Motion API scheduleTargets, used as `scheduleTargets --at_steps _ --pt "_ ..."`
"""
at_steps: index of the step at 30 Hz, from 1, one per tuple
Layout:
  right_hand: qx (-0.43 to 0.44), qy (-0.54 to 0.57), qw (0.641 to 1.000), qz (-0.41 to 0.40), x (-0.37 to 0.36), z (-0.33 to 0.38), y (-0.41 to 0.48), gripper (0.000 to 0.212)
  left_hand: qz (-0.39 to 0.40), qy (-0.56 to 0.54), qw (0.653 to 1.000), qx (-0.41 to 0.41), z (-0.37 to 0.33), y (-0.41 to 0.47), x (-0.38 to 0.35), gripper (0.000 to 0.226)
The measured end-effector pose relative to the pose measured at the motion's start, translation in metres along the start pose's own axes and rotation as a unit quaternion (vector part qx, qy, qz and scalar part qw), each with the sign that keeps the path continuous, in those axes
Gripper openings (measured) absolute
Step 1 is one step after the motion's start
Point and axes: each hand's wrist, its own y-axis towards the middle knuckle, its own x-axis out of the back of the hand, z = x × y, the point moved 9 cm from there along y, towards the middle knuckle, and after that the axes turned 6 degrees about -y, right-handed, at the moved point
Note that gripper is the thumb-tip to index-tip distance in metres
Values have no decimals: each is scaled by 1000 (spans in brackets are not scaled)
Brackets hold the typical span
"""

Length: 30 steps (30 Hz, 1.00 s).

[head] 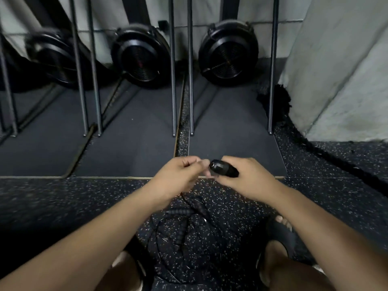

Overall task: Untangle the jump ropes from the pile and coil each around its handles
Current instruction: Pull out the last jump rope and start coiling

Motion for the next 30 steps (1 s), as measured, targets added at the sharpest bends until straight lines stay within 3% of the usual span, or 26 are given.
scheduleTargets --at_steps 7,10,13,17,19,21,25,30 --pt "-22 59 998 -21 85 79 -46 30 -48 -36 996 -72 -50 -73 -4 52" --pt "-37 133 987 -76 115 91 -63 24 -62 25 995 -68 -44 -87 -12 44" --pt "-65 290 941 -160 137 84 -74 24 -59 105 992 -34 -26 -92 -20 33" --pt "-146 464 846 -218 126 57 -78 19 -33 237 971 11 8 -93 -16 29" --pt "-181 529 806 -196 100 48 -76 22 -29 294 955 31 18 -91 -8 28" --pt "-210 557 789 -156 68 41 -75 21 -35 291 956 30 11 -87 -3 28" --pt "-223 472 852 -29 12 53 -70 18 -74 215 973 -45 -38 -86 7 29" --pt "-166 466 860 124 -33 90 -72 26 -128 -23 988 -81 -62 -76 32 31"
